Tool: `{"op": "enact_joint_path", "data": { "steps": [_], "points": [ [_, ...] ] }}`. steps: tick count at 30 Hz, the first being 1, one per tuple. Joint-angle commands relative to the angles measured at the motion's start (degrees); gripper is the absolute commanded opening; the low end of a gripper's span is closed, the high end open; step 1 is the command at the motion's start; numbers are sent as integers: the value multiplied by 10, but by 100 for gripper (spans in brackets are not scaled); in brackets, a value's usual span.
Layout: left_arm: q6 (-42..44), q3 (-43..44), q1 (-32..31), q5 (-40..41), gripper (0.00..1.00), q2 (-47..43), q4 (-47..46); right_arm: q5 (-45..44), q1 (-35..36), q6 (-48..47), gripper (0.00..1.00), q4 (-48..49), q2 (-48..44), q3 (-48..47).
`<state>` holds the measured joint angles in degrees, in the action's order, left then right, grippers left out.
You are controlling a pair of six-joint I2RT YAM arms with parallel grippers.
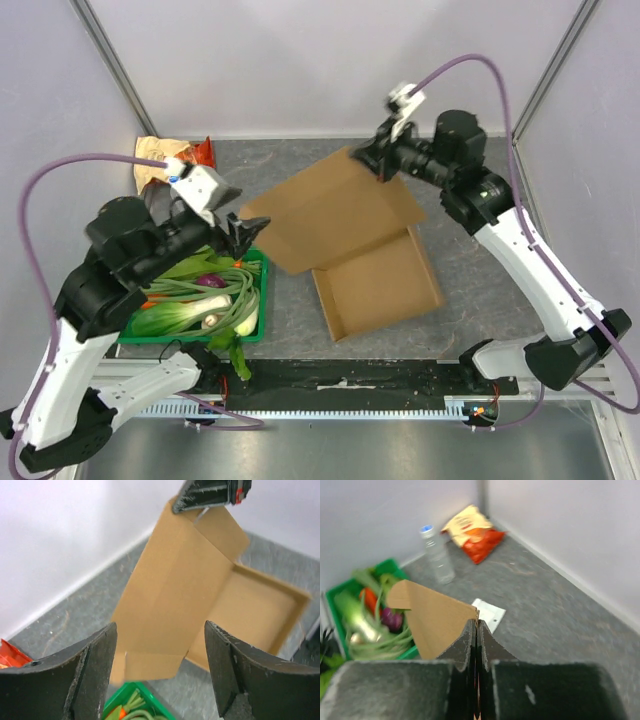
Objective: Fold the paper box
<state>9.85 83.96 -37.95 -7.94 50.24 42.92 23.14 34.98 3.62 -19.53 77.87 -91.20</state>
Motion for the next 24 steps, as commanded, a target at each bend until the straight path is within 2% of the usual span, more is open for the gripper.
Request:
{"op": "enact_joint_path", "data": {
  "steps": [1,3,4,8,10,11,13,16,17,18,20,21,24],
  "points": [
    [-93,9,1,66,77,-8,-92,13,-111,213,0,165,-22,57],
    [-93,4,1,78,77,-2,-100,36,-162,256,0,207,-30,99],
    [-110,-3,1,78,77,8,-100,62,-181,299,0,264,-34,151],
    [-132,-45,12,127,76,39,-125,110,-257,323,0,381,-61,259],
    [-151,-77,48,132,75,61,-140,128,-305,312,0,403,-69,296],
    [-161,-93,68,120,75,68,-152,169,-322,311,0,420,-70,309],
    [-199,-140,146,52,74,83,-195,200,-378,312,0,454,-72,336],
    [-278,-190,243,-31,73,153,-258,238,-431,321,0,492,-70,360],
    [-299,-192,257,-47,62,207,-266,245,-442,328,0,506,-69,364],
    [-317,-191,274,-56,59,243,-272,255,-458,342,0,528,-62,367],
    [-318,-154,278,-85,57,308,-247,259,-472,357,0,542,-54,367],
    [-319,-133,278,-82,57,371,-227,267,-482,378,0,565,-48,368],
    [-318,-106,273,-39,56,435,-208,270,-494,402,0,597,-46,371]
  ]
}}
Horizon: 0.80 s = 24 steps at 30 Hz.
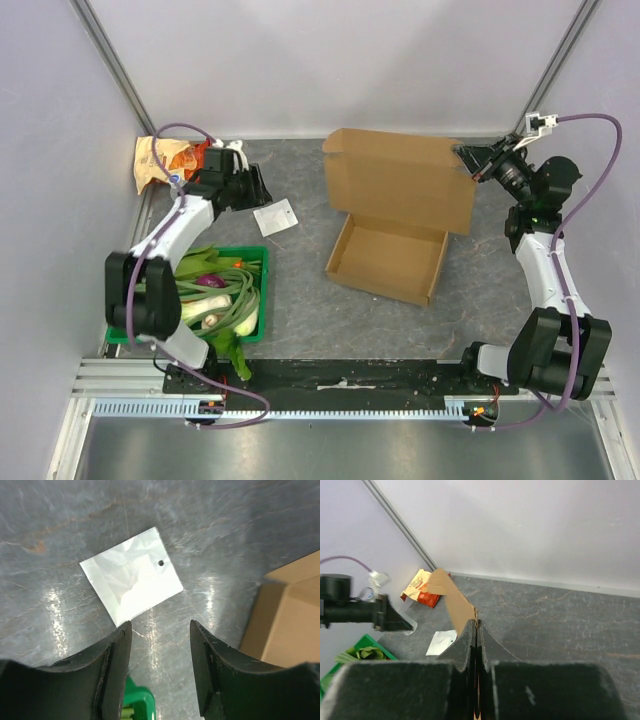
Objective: Fold the paper box
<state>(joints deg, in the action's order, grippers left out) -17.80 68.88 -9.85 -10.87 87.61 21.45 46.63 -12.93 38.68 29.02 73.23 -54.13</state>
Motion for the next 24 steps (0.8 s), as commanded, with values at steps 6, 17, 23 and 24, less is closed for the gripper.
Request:
{"op": "enact_joint_path", "data": {
  "steps": [6,17,23,24],
  "points": [
    [36,48,-102,216,63,99,32,-26,-32,15,0,-4,-15,-22],
    [137,135,-246,445,65,255,65,-69,-79,-55,0,-84,-61,0],
    [177,168,-267,483,50,314,54,-72,-83,-51,0,-77,-60,4],
    [177,172,-271,481,52,323,53,-69,-84,-48,0,-69,-61,7]
  ]
}}
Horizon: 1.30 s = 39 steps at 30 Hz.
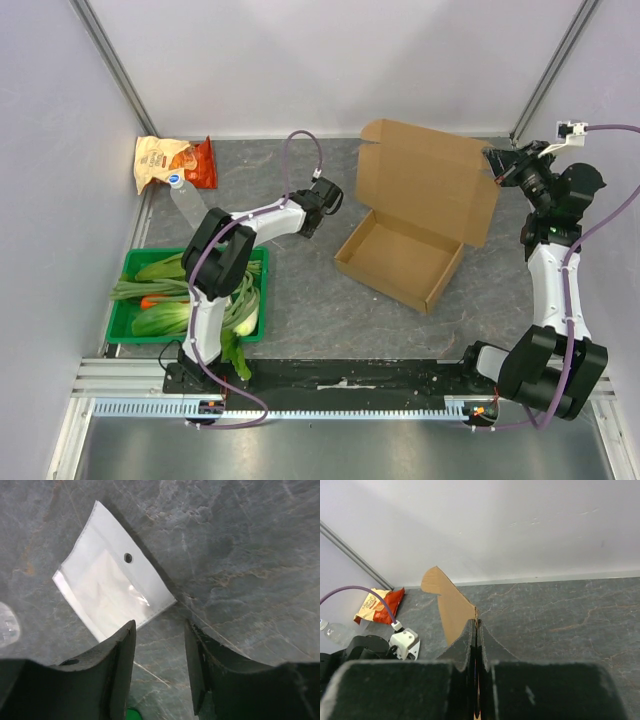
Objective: Fold the paper box
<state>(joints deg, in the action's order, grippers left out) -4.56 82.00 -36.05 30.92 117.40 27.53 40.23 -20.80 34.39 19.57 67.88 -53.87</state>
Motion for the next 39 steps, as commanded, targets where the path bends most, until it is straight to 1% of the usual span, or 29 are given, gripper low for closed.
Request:
{"op": "enact_joint_path", "data": {
  "steps": [1,3,6,12,15,16,18,22,23,24,27,28,29,32,36,37,38,39],
  "points": [
    [45,43,-9,58,54,29,-10,-3,-7,-1,0,28,-6,6],
    [45,49,-12,62,57,37,-10,-2,-8,2,0,35,-8,10],
    [73,62,-15,83,57,58,-11,1,-9,8,0,43,-13,12],
    [85,65,-18,104,47,86,-1,0,-11,10,0,52,-16,17],
    [96,62,-18,115,45,96,-1,0,-12,13,0,56,-18,17],
    [97,62,-18,121,41,99,-2,0,-12,14,0,58,-19,18],
    [101,62,-18,117,37,105,-5,0,-13,15,0,63,-22,22],
    [117,58,-17,106,35,110,-28,2,-13,16,0,66,-26,24],
    [132,59,-16,104,34,111,-34,3,-13,16,0,67,-27,25],
    [137,58,-15,107,31,107,-38,4,-13,16,0,67,-28,25],
    [181,34,-10,106,12,84,-106,8,-13,20,0,76,-28,29],
    [194,24,-9,108,5,78,-151,16,-13,25,0,82,-28,30],
    [216,12,-5,107,2,73,-169,16,-13,26,0,84,-29,30],
    [239,11,2,96,2,68,-187,15,-12,24,0,83,-36,30],
    [235,-3,-2,105,2,30,-184,17,-11,28,0,85,-38,28],
    [218,-6,-4,105,2,18,-173,19,-10,28,0,85,-35,28],
    [205,-7,-7,95,2,-17,-155,19,-10,28,0,85,-34,28],
    [186,-8,-8,86,2,-34,-109,19,-10,28,0,86,-33,31]
  ]
}}
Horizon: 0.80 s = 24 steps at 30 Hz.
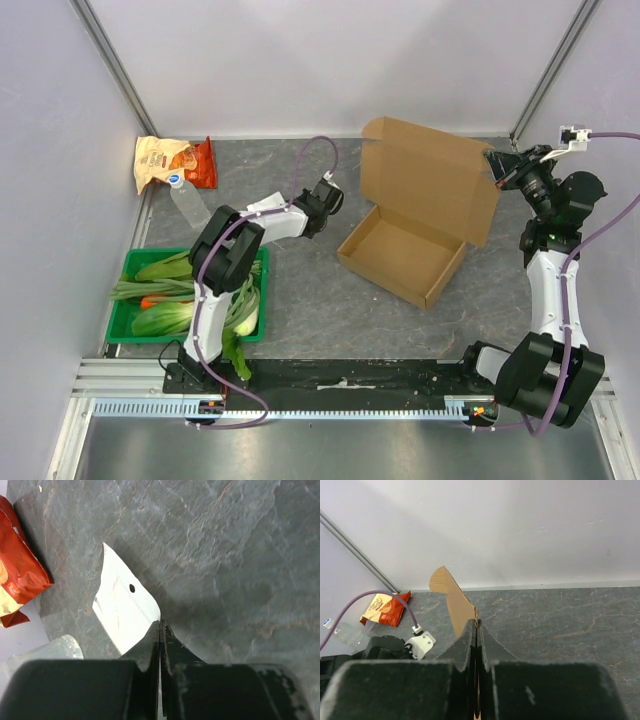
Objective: Fold the paper box
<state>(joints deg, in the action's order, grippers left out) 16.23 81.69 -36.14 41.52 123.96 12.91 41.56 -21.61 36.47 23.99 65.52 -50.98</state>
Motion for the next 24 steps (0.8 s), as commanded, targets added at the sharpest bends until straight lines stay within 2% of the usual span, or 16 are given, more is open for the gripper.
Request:
{"op": "enact_joint_path", "data": {
  "steps": [1,3,4,6,7,12,13,16,19,22,24],
  "points": [
    [-54,-7,-8,-48,2,-122,60,5,-1,7,0,43,-7,2],
    [-86,-11,-9,-89,2,-186,118,6,3,4,0,43,-4,2],
    [-102,-17,-9,-142,2,-209,125,9,5,3,0,43,2,1],
    [-120,-28,-9,-192,2,-279,142,19,17,-3,0,44,9,-3],
    [-131,-34,-9,-248,2,-301,149,21,22,-5,0,43,15,-4],
    [-177,-43,-12,-433,2,-421,137,25,44,-3,0,65,21,11],
    [-195,-46,-12,-504,2,-448,129,27,47,2,0,69,24,11],
    [-241,-53,-17,-596,2,-464,88,36,60,14,0,88,31,13],
    [-289,-70,-24,-655,2,-449,36,42,69,47,0,126,30,28],
    [-333,-87,-38,-688,2,-418,-23,46,85,64,0,150,36,34],
    [-340,-85,-58,-678,2,-392,-38,46,98,68,0,150,39,33]
  ]
}}
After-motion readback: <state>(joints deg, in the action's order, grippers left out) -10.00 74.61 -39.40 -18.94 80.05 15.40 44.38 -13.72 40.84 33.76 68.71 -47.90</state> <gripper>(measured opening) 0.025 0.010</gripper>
